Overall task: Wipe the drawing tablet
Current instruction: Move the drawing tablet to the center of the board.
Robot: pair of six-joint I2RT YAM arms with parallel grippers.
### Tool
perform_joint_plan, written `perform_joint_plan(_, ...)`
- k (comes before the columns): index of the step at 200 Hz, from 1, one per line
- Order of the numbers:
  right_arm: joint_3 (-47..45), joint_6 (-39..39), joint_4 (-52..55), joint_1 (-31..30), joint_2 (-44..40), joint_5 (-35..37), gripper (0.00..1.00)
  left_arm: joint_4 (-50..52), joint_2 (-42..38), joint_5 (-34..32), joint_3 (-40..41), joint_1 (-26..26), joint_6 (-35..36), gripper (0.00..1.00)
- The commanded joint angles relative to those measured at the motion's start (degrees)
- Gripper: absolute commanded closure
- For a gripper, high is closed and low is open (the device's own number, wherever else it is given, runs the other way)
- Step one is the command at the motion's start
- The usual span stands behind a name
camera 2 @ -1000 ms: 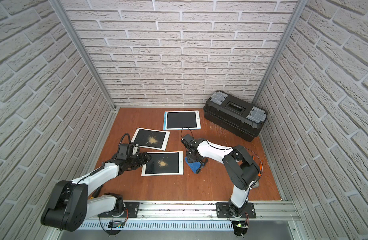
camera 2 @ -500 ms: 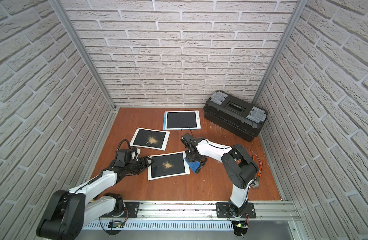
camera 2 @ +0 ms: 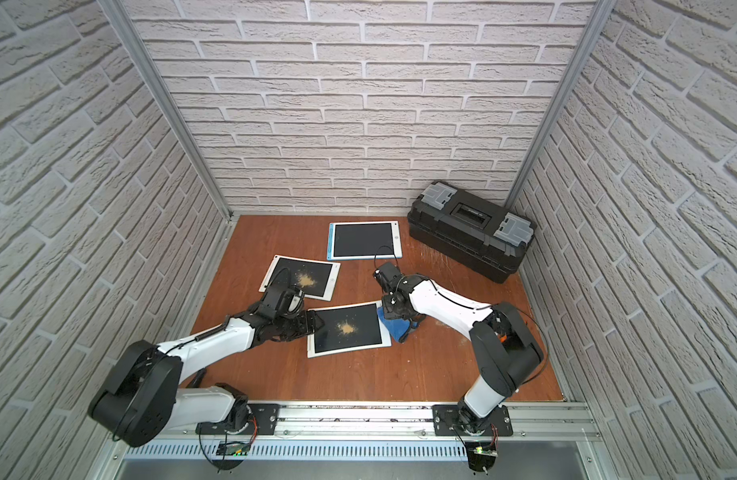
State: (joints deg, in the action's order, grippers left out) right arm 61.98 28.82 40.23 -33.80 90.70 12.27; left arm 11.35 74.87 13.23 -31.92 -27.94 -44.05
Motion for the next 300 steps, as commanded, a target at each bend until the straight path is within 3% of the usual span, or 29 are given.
perform_joint_plan(1,0.66,-1.65,3.31,0.19,-4.42,4.04,0.97,13.47,-1.04,-15.64,-5.16,-2.95,4.54,0.3)
perform_joint_plan(28,3.16,-3.16,4.83,-1.68,-5.92,5.16,0.97,20.45,-2.74,-20.79,-7.36,-4.89,5.38,0.37)
perform_joint_plan(47,6.67,-3.62,6.06,-5.7,-4.27,6.9,0.97,19.26,-3.03,-19.96,-5.96,-5.24,4.81,0.41)
perform_joint_plan(67,9.54,-2.38,5.67,-9.05,-1.74,4.19,0.97,16.81,-1.15,-19.07,-4.67,-5.1,4.3,0.47)
perform_joint_plan(121,18.9,0.04,6.32,-17.94,7.38,3.35,0.97,8.73,3.21,-15.45,-2.2,-5.23,2.38,0.47)
perform_joint_plan(159,19.38,1.11,6.53,-18.32,7.13,5.47,0.97,5.35,8.03,-13.94,-3.85,-7.1,2.13,0.49)
perform_joint_plan(171,18.53,1.32,7.19,-17.86,5.61,7.18,0.97,4.88,9.99,-14.04,-5.48,-8.23,1.79,0.52)
perform_joint_plan(200,14.74,0.88,9.46,-13.68,-1.13,9.56,0.97,3.48,15.35,-13.2,-9.0,-10.5,1.04,0.72)
perform_joint_plan(249,7.04,-3.66,12.33,1.39,-16.77,6.28,0.97,2.3,24.14,-13.14,-14.72,-13.68,-0.69,0.73)
perform_joint_plan(300,3.09,-5.61,13.24,7.48,-22.15,1.23,0.97,1.2,32.44,-14.81,-21.41,-14.17,-4.45,0.79)
